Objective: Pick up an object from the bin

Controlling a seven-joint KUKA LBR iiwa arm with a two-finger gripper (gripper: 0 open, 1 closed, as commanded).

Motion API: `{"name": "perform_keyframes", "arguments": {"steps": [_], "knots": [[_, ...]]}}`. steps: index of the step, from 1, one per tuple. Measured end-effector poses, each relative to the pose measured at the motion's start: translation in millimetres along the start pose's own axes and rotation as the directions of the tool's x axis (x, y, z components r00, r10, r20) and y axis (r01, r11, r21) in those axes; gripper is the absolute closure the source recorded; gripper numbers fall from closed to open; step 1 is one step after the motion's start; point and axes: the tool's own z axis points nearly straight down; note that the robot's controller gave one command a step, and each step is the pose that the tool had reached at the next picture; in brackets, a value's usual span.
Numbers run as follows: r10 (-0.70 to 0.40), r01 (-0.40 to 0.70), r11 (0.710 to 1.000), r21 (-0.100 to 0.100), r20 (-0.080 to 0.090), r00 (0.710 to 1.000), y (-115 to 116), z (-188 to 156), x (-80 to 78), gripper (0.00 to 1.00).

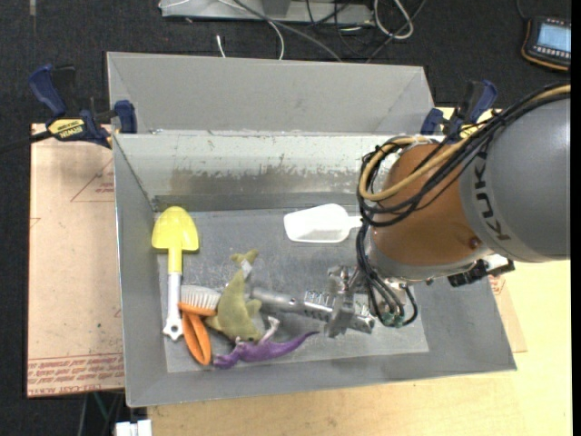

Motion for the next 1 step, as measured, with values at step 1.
{"name": "perform_keyframes", "arguments": {"steps": [1], "knots": [[0.000, 0.000, 1.000, -0.001, 0.003, 1.000, 0.3, -38.0, -0.9, 1.00]]}}
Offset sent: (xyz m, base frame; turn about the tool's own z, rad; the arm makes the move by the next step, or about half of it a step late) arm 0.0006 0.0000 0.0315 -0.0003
